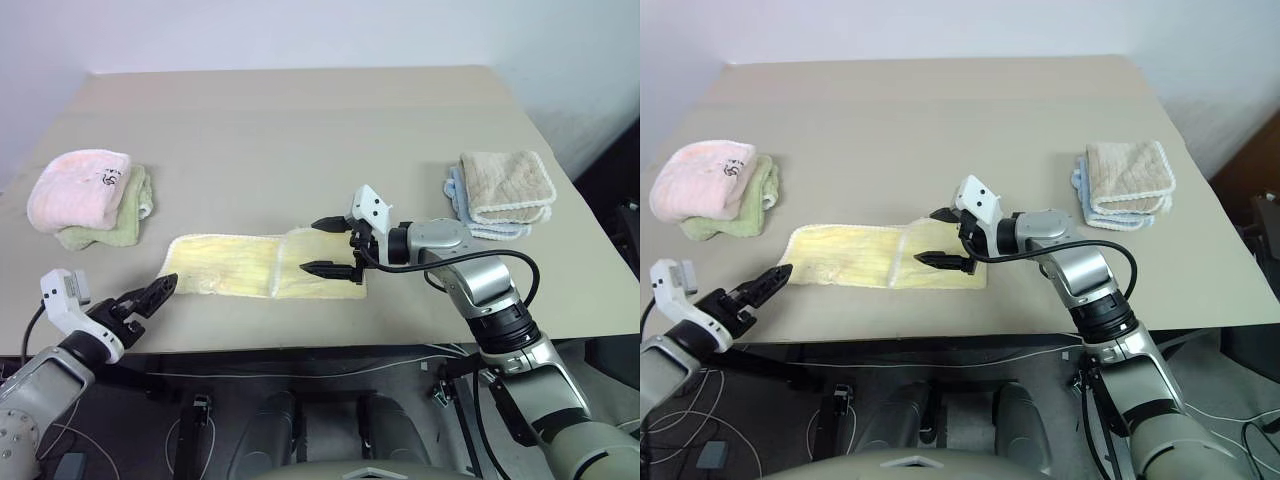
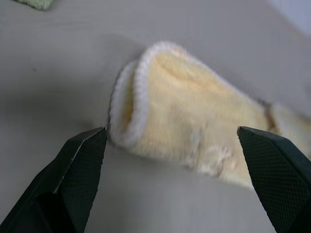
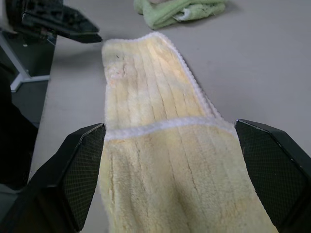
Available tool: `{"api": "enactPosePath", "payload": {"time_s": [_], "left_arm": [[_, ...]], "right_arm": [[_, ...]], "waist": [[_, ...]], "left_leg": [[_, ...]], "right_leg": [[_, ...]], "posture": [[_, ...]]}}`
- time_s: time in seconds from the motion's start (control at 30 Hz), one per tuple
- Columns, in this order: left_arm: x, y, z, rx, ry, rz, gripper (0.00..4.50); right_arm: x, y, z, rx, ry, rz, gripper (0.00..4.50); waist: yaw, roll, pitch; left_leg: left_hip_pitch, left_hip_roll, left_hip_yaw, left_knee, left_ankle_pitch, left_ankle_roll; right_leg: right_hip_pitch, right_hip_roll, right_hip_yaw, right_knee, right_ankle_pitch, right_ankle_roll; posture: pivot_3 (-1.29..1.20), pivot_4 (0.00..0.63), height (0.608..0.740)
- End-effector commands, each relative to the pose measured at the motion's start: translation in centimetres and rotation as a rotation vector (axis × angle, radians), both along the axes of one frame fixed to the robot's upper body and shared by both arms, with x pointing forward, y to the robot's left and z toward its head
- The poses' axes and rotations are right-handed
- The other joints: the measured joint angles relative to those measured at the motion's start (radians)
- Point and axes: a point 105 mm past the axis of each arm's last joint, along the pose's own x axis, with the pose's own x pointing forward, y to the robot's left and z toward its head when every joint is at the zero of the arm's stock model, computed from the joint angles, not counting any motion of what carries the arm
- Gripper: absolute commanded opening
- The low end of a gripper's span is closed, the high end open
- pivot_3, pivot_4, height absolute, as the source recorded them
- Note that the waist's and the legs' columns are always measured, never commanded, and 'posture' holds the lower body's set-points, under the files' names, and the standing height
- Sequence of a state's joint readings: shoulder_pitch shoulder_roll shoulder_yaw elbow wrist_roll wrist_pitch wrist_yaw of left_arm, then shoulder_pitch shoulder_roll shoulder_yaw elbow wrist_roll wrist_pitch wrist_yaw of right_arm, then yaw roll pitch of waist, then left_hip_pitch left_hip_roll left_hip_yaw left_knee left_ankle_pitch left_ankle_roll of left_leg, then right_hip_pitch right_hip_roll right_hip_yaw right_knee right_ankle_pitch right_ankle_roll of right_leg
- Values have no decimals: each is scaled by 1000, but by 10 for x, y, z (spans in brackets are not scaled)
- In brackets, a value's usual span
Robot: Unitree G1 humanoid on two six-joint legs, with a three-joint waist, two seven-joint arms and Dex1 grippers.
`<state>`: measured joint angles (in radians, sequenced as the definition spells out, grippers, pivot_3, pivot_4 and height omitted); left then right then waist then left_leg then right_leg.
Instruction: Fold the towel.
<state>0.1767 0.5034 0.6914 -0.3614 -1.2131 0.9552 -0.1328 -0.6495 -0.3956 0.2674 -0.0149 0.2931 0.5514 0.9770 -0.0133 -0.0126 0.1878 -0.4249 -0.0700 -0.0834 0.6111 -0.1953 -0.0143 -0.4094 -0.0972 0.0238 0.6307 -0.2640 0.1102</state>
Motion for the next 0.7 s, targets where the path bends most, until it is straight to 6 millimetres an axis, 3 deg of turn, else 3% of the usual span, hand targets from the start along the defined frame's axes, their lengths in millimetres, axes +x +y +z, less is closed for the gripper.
{"api": "enactPosePath", "payload": {"time_s": [0.03,0.2,0.37,0.67,0.7], "left_arm": [[0,4,-7,-25,49,23,4477],[3,7,-22,-41,125,46,4477],[18,0,-11,-177,70,49,4477],[38,-18,0,-249,40,27,4477],[38,-18,0,-245,44,29,4309]], "right_arm": [[-1,-3,10,-7,-69,-9,4462],[1,-7,5,-38,-87,-41,4462],[2,-9,3,-47,-95,-65,4462],[12,-14,-1,-69,-121,-148,4462],[14,-14,-2,-78,-124,-162,4492]], "waist": [[-1,0,0],[0,1,0],[8,2,-1],[18,1,-1],[17,1,-1]], "left_leg": [[0,0,1,0,0,0],[1,0,1,-1,0,0],[2,0,0,0,0,0],[2,-1,0,2,0,0],[2,-1,0,2,0,0]], "right_leg": [[0,0,1,0,0,0],[0,0,1,1,0,0],[2,0,0,1,0,-1],[2,0,0,0,0,-1],[2,0,0,0,0,-1]], "posture": [[0,150,740],[0,150,740],[0,150,740],[0,150,740],[0,150,740]]}}
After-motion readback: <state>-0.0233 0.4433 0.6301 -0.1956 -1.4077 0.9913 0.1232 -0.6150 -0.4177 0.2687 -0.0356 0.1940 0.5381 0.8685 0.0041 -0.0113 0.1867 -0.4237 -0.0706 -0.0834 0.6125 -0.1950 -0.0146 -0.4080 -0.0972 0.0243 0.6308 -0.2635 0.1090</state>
